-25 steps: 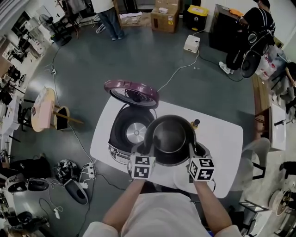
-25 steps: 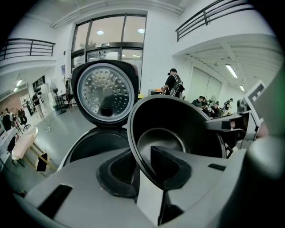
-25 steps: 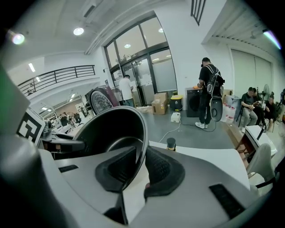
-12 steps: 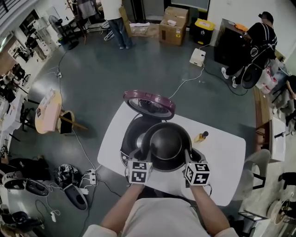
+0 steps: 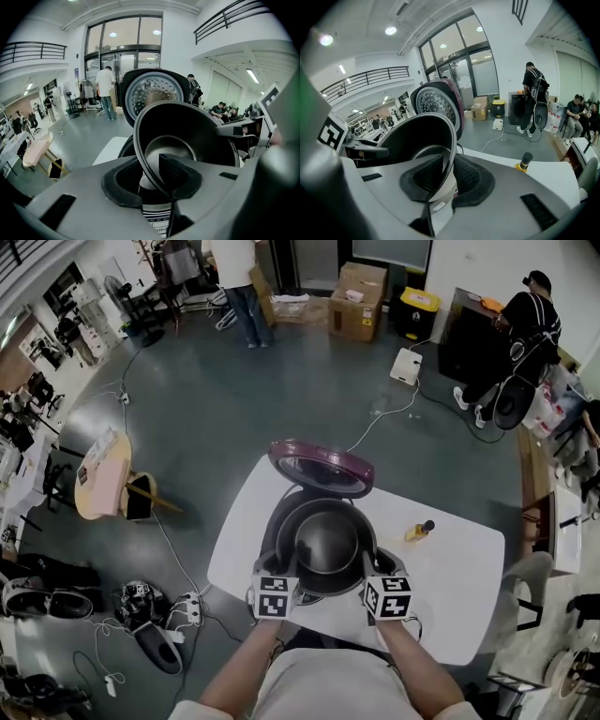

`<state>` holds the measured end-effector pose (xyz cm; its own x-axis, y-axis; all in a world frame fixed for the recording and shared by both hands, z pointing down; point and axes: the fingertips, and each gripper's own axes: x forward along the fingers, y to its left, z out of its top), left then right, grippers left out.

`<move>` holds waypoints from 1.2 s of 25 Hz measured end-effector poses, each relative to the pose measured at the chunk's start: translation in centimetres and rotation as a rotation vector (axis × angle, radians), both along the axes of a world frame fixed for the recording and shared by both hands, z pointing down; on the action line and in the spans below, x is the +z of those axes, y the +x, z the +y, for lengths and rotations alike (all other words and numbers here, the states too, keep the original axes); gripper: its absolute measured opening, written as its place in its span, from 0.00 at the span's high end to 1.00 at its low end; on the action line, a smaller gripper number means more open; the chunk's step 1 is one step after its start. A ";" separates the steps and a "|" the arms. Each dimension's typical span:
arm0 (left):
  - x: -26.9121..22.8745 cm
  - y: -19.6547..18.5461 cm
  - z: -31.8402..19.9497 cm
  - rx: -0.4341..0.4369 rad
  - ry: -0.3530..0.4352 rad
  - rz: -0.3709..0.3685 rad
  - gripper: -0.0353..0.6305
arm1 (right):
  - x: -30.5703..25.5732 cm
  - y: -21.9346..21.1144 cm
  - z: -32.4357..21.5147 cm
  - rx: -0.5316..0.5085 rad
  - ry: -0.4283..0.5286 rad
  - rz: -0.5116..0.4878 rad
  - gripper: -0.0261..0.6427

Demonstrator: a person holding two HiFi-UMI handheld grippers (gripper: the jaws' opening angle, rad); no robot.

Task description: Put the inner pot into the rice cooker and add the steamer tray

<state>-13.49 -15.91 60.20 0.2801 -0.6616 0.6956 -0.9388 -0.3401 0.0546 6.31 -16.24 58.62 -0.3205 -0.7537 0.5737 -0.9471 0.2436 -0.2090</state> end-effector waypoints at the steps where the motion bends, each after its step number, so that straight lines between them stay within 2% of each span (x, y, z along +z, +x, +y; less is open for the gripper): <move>1: 0.0 -0.4 -0.2 -0.002 -0.001 0.002 0.76 | 0.0 -0.4 -0.3 -0.002 0.003 -0.001 0.84; 6: -0.5 -2.1 -1.3 -0.009 0.013 -0.004 0.76 | -0.4 -2.0 -1.4 -0.012 0.010 -0.003 0.84; 10: 0.6 -3.5 -1.9 -0.015 -0.007 -0.013 0.76 | 0.5 -3.4 -2.0 -0.027 -0.003 -0.001 0.83; 16: 2.0 -5.4 -2.8 -0.013 0.004 -0.014 0.77 | 2.2 -5.4 -2.5 -0.044 -0.022 0.026 0.83; 24: 4.9 -5.5 -4.0 0.070 -0.068 -0.042 0.74 | 5.2 -5.7 -3.4 -0.021 -0.090 0.051 0.82; 30: 7.8 -5.9 -5.3 0.127 -0.150 -0.048 0.74 | 7.7 -6.3 -4.0 -0.011 -0.163 0.083 0.81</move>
